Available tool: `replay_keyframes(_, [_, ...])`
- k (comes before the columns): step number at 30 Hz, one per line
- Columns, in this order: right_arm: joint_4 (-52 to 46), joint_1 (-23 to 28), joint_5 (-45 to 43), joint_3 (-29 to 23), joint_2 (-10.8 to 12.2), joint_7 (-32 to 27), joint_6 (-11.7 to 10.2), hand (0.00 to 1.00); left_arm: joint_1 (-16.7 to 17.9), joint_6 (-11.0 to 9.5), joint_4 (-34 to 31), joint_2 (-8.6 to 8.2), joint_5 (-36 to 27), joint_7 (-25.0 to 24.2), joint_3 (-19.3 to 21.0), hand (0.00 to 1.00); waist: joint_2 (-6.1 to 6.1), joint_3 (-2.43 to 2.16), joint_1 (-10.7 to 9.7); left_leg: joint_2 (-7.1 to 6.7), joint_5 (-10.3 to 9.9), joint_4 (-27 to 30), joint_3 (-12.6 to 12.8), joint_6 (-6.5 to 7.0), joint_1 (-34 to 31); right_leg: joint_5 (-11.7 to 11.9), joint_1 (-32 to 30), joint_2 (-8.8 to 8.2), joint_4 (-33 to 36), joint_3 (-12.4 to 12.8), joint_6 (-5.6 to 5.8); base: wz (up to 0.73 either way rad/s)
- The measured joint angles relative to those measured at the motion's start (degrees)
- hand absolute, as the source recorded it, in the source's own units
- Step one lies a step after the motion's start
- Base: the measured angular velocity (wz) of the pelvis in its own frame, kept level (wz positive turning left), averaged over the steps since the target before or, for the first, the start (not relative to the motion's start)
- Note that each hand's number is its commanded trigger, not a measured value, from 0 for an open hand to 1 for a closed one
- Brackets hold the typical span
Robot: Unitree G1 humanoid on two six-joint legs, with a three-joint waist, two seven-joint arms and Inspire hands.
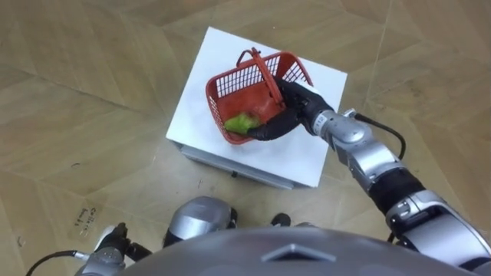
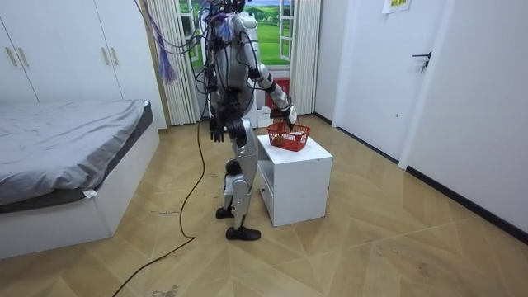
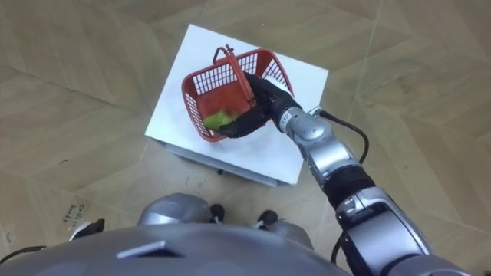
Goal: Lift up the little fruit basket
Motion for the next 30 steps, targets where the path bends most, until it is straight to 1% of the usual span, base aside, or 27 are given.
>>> replay_keyframes(2, [-0.4,0.7,0.2,0.0,-0.1,-0.1,0.0,0.0,0.1,0.1,-0.2,-0.16,0.1,0.0,0.0,0.0,-0.34,-0.4,0.1,0.03,0.0,-0.2,0.1,-0.01,0.1,0.0,0.1,0.08,-0.3,0.0,0.0,0.0])
replay_keyframes(3, [-0.4,0.8,0.1,0.0,-0.1,-0.1,0.0,0.0,0.0,0.1,-0.3,-0.2,0.0,0.0,0.0,0.0,-0.58,-0.56,-0.2,0.0,0.0,-0.2,0.1,-0.02,0.2,0.0,0.5,0.12,-0.8,0.1,0.0,0.0])
replay_keyframes(7, [-2.4,1.0,-0.1,0.1,-0.6,-0.2,-0.1,0.0,0.0,0.0,-0.6,-0.21,0.0,0.1,0.4,0.0,-0.57,-0.52,-1.2,0.05,0.0,-0.6,0.0,-0.02,1.1,0.0,1.3,0.28,-1.3,0.2,0.01,0.0])
replay_keyframes(8, [-3.2,1.1,-0.1,0.1,-0.9,-0.2,-0.8,0.0,0.0,-0.1,-0.6,-0.21,0.0,0.1,0.5,0.0,-0.61,-0.52,-1.9,0.05,0.0,-0.5,0.0,-0.02,1.1,0.0,1.6,0.37,-2.0,0.2,0.02,0.0])
replay_keyframes(9, [-4.1,1.6,0.0,0.1,-1.5,-0.2,-1.3,0.0,0.0,-0.2,-0.7,-0.24,-0.1,0.2,0.5,0.0,-0.61,-0.52,-2.5,0.06,0.0,-0.6,0.0,-0.02,1.2,0.0,1.7,0.4,-2.0,0.2,0.04,0.0])
replay_keyframes(10, [-4.8,1.9,0.1,0.1,-1.9,-0.2,-1.3,0.0,0.0,-0.3,-0.7,-0.25,-0.1,0.3,0.5,0.0,-0.76,-0.55,-2.6,0.08,0.0,-0.6,0.0,-0.02,1.4,0.0,1.9,0.44,-2.0,0.3,0.03,0.0])
replay_keyframes(11, [-5.8,2.8,0.1,0.1,-2.5,-0.2,-1.3,0.0,0.0,-0.4,-0.7,-0.27,-0.1,0.3,0.4,0.0,-0.64,-0.42,-2.7,0.15,0.0,-0.8,0.1,-0.02,1.8,0.0,2.1,0.52,-2.1,0.5,0.03,-0.05])
replay_keyframes(12, [-6.9,4.0,0.0,-0.1,-3.1,-0.2,-1.3,0.0,0.0,-0.4,-0.7,-0.27,-0.1,0.4,0.4,0.0,-0.65,-0.44,-2.8,0.21,0.0,-1.2,0.3,-0.02,2.2,0.0,2.2,0.6,-2.1,0.8,0.04,-0.06])
replay_keyframes(13, [-7.1,4.4,0.0,-0.2,-3.2,-0.2,-1.3,0.0,0.0,-0.4,-0.8,-0.27,0.0,0.4,0.5,0.0,-0.76,-0.43,-2.9,0.23,0.0,-1.4,0.3,-0.02,2.4,0.0,2.4,0.66,-2.3,1.0,0.04,-0.09])
replay_keyframes(14, [-7.3,5.1,-0.5,-0.4,-3.2,-0.1,-1.3,0.0,0.0,-0.4,-0.8,-0.3,0.0,0.4,0.5,0.0,-0.89,-0.3,-3.1,0.24,0.0,-1.8,0.8,-0.02,2.9,0.0,2.9,0.75,-2.9,1.7,0.08,-0.18])
replay_keyframes(16, [-8.9,6.2,-1.9,-0.7,-3.3,-0.1,-1.3,0.0,0.1,-0.5,-0.9,-0.35,0.0,0.5,0.5,0.0,-0.94,-0.3,-3.3,0.42,0.0,-2.6,1.4,-0.02,3.6,0.0,2.9,0.83,-2.9,2.0,0.12,-0.17])
replay_keyframes(17, [-10.3,6.9,-2.8,-1.2,-3.3,-0.1,-1.3,0.0,0.2,-0.5,-0.8,-0.4,0.0,0.5,0.6,0.0,-0.88,-0.26,-4.1,0.46,0.0,-2.8,1.5,-0.02,3.9,0.0,3.1,0.87,-2.9,2.0,0.12,-0.08])
replay_keyframes(18, [-11.7,7.6,-3.0,-2.1,-3.3,-0.1,-1.3,0.0,0.2,-0.5,-0.9,-0.41,0.0,0.6,0.6,0.0,-0.82,-0.24,-4.4,0.5,0.0,-2.9,1.6,-0.02,4.1,0.0,3.2,0.9,-2.9,2.1,0.12,-0.07])
replay_keyframes(21, [-13.9,8.4,-3.7,-3.9,-3.3,-0.2,-1.3,0.0,0.2,-0.8,-0.8,-0.66,-0.1,1.0,2.1,0.0,-0.79,-0.22,-5.0,0.61,0.0,-3.2,2.1,-0.02,4.5,0.0,3.3,1.11,-3.0,3.2,0.12,-0.11])
replay_keyframes(22, [-14.7,8.7,-3.8,-4.5,-3.3,-0.2,-1.3,0.0,0.3,-0.9,-0.7,-0.7,-0.1,1.5,2.6,0.0,-0.74,-0.2,-5.1,0.75,0.0,-3.4,2.7,-0.02,4.9,0.0,3.4,1.22,-3.0,3.6,0.12,-0.18])
replay_keyframes(25, [-15.2,8.8,-4.1,-5.4,-3.3,-0.2,-1.3,0.0,0.2,-1.2,-0.5,-0.87,-0.1,2.1,4.4,0.0,-0.78,-0.27,-5.9,0.86,0.0,-3.4,3.8,-0.03,5.0,0.0,3.4,1.37,-3.3,4.6,0.11,-0.13])
replay_keyframes(26, [-16.0,9.7,-4.7,-6.6,-3.3,-0.2,-1.4,0.0,0.1,-1.5,-0.5,-0.96,-0.4,2.3,4.6,0.0,-0.75,-0.32,-5.9,0.89,0.0,-3.4,5.0,-0.03,5.0,0.0,3.5,1.39,-3.8,5.0,0.11,-0.14])
replay_keyframes(28, [-16.4,10.7,-4.7,-7.7,-3.4,-0.9,-1.9,0.0,0.3,-1.6,-0.4,-1.17,-0.8,2.6,4.7,0.0,-0.31,-0.41,-5.9,0.94,0.0,-3.4,6.0,-0.03,5.1,0.0,3.5,1.37,-3.8,5.1,0.08,-0.16])
replay_keyframes(29, [-17.2,11.7,-4.9,-8.8,-3.4,-1.3,-1.9,0.0,0.3,-1.6,-0.4,-1.3,-0.8,2.7,4.9,0.0,-0.04,-0.6,-5.9,0.98,0.0,-3.4,6.6,-0.03,5.5,0.0,3.5,1.36,-3.8,5.3,0.08,-0.14])
replay_keyframes(30, [-18.2,12.7,-5.1,-9.8,-3.5,-1.6,-2.0,0.0,0.4,-1.7,-0.5,-1.62,-0.7,2.7,5.6,0.0,0.36,-0.67,-6.2,0.98,0.0,-3.4,6.7,-0.03,5.8,0.0,3.7,1.37,-3.8,5.7,0.08,-0.11])
